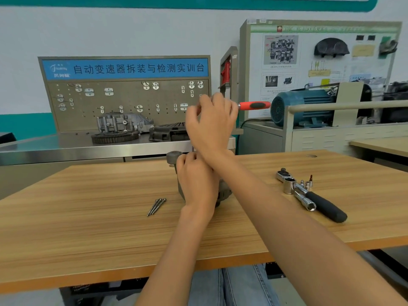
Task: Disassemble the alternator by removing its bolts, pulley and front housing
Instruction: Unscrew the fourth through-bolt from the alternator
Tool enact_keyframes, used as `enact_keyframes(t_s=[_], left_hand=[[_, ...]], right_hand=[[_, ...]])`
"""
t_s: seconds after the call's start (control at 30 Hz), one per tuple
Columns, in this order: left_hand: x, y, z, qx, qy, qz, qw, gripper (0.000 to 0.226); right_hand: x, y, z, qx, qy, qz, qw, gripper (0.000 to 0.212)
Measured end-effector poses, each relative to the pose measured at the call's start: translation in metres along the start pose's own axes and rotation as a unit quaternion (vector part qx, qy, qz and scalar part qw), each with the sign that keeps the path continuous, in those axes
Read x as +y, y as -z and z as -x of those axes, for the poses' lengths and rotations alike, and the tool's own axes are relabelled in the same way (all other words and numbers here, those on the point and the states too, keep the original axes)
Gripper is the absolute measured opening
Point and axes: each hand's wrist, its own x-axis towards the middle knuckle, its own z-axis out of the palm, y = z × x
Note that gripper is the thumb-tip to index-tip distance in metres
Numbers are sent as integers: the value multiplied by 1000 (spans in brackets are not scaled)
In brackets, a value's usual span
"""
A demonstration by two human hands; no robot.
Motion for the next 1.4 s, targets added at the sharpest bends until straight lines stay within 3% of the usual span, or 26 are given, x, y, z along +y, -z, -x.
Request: enact_keyframes(t_s=[0.07, 0.13, 0.2, 0.23, 0.27, 0.33, 0.4, 0.47, 0.53, 0.57, 0.73, 0.77, 0.8, 0.87, 0.9, 0.97, 1.0, 1.03, 1.07, 1.1, 1.13, 1.17, 1.2, 1.23, 1.33, 1.4], left_hand=[[-1, -1, -1, 6, 2, -7, 1000, 14], [0, -2, 0, 17, 1, -17, 1000, 22], [1, -3, 1, 41, -13, -20, 999, 26], [1, -3, 2, 45, -14, -18, 999, 27], [0, -3, 1, 38, -10, -19, 999, 28], [-1, -2, 0, 18, 2, -23, 1000, 27], [1, -1, -1, 7, 8, -11, 1000, 17], [2, 1, 0, 14, 12, 7, 1000, 9], [3, 2, 1, 21, 20, 28, 999, 13], [2, 1, 1, 25, 17, 31, 999, 14], [1, -2, 0, 26, 2, 1, 1000, 9], [1, -3, 0, 31, 4, 0, 999, 11], [1, -3, 1, 38, 1, -6, 999, 16], [0, -4, 2, 43, -14, -20, 999, 24], [0, -4, 2, 42, -19, -23, 999, 26], [-1, -4, 2, 32, -17, -26, 999, 27], [-1, -3, 1, 26, -11, -27, 999, 27], [0, -3, 0, 21, -6, -24, 999, 26], [0, -2, 0, 19, -2, -19, 1000, 23], [1, -1, 0, 17, 3, -12, 1000, 18], [1, 0, 0, 15, 7, -5, 1000, 13], [2, 1, 0, 14, 8, -1, 1000, 11], [2, 1, 0, 12, 6, 0, 1000, 11], [1, 1, 0, 9, 5, 0, 1000, 12], [1, -2, 0, 14, 6, 3, 1000, 13], [2, -3, 0, 33, 1, 4, 999, 20]], right_hand=[[0, 4, -12, -32, -91, -191, 977, 33], [1, 11, -23, -85, -230, -427, 870, 45], [10, 14, -33, -129, -302, -571, 752, 55], [14, 16, -36, -142, -318, -607, 714, 58], [14, 16, -37, -145, -323, -616, 704, 60], [9, 14, -33, -138, -315, -560, 754, 55], [1, 10, -21, -115, -245, -432, 860, 43], [1, 4, -5, -61, -84, -182, 978, 26], [4, -1, 5, 4, 3, 58, 998, 13], [4, -1, 7, 21, 6, 107, 994, 15], [2, 5, -5, -23, -35, -79, 996, 23], [1, 8, -12, -38, -99, -188, 976, 29], [1, 12, -18, -53, -178, -324, 927, 36], [8, 19, -29, -86, -297, -546, 779, 50], [15, 20, -34, -103, -327, -600, 723, 55], [20, 23, -37, -120, -362, -652, 656, 60], [17, 22, -36, -114, -373, -641, 661, 58], [12, 20, -33, -106, -358, -601, 707, 53], [9, 17, -28, -97, -318, -507, 795, 47], [8, 15, -21, -87, -236, -352, 901, 38], [10, 11, -12, -69, -131, -154, 977, 27], [14, 7, -3, -43, -51, 22, 997, 17], [16, 5, 2, -19, -10, 136, 990, 18], [17, 5, 4, -3, 1, 173, 985, 21], [13, 6, -3, -17, -17, 44, 999, 15], [10, 10, -15, -63, -97, -167, 979, 28]])
